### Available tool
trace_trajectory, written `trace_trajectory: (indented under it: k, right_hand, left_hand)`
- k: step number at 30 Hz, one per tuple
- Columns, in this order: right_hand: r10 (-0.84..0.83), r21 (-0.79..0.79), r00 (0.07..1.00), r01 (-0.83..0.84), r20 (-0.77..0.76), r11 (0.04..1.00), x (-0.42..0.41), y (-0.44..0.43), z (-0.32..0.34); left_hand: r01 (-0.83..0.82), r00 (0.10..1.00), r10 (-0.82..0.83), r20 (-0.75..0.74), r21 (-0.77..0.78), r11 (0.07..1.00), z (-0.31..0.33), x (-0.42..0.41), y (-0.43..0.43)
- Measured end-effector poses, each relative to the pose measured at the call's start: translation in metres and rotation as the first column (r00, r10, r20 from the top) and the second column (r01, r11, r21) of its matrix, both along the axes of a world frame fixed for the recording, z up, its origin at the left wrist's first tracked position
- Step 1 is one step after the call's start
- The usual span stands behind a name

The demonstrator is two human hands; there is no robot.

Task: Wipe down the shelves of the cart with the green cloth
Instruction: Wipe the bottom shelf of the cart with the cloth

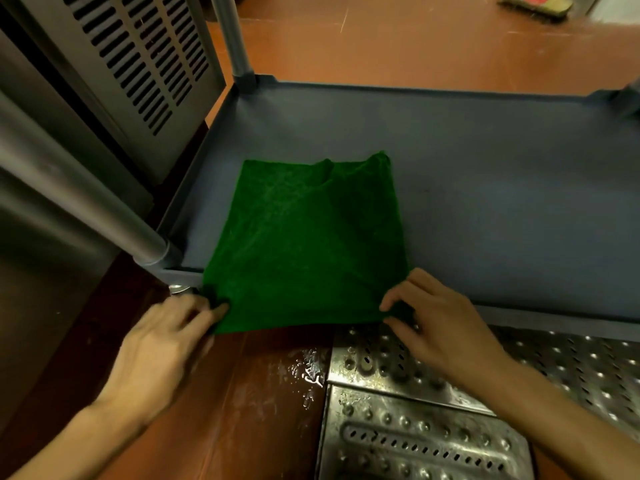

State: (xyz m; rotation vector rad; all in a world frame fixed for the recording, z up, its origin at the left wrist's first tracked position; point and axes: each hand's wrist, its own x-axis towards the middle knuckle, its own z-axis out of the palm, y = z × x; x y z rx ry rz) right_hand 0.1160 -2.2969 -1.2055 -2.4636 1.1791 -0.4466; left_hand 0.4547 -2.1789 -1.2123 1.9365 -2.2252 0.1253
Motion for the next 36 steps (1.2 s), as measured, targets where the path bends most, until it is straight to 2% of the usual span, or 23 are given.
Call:
trace_trajectory:
  k: [5, 10, 13, 20, 25, 28, 32, 34, 36]
  right_hand:
    - [-0.021, -0.026, 0.998, 0.022, 0.054, 0.999, -0.003, 0.028, -0.026]
    - [-0.043, 0.111, 0.999, 0.043, -0.007, 0.993, 0.000, 0.038, -0.050]
    - [-0.081, 0.156, 0.996, 0.086, -0.040, 0.984, -0.003, 0.041, -0.060]
    - [-0.069, 0.265, 0.997, 0.062, 0.017, 0.962, -0.014, 0.057, -0.055]
    - [0.012, 0.456, 0.988, 0.059, -0.153, 0.888, -0.025, 0.068, -0.056]
    - [0.018, 0.570, 0.994, 0.049, -0.112, 0.820, -0.025, 0.075, -0.035]
    - [0.008, 0.675, 0.999, 0.029, -0.052, 0.737, -0.031, 0.073, 0.018]
    - [-0.138, 0.657, 0.989, 0.077, 0.042, 0.750, -0.035, 0.066, 0.051]
    - [-0.327, 0.569, 0.925, 0.166, 0.194, 0.806, -0.041, 0.048, 0.081]
  left_hand:
    - [0.010, 1.000, -0.009, -0.007, 0.072, 0.997, -0.017, -0.002, -0.006]
    - [-0.018, 0.998, 0.006, 0.056, 0.208, 0.978, -0.027, -0.011, -0.018]
    - [-0.008, 1.000, 0.002, 0.020, 0.302, 0.953, -0.034, -0.014, -0.014]
    - [0.080, 0.994, -0.040, -0.103, 0.417, 0.905, -0.034, -0.013, 0.008]
    - [0.141, 0.986, -0.073, -0.147, 0.527, 0.838, -0.037, -0.019, 0.017]
    - [0.211, 0.959, -0.076, -0.273, 0.506, 0.836, -0.028, -0.024, 0.025]
    - [0.300, 0.883, -0.105, -0.458, 0.378, 0.876, 0.005, -0.028, 0.031]
    - [0.243, 0.856, -0.085, -0.510, 0.251, 0.937, 0.020, -0.023, 0.022]
    - [0.081, 0.791, 0.040, -0.610, 0.170, 0.982, 0.041, -0.017, 0.007]
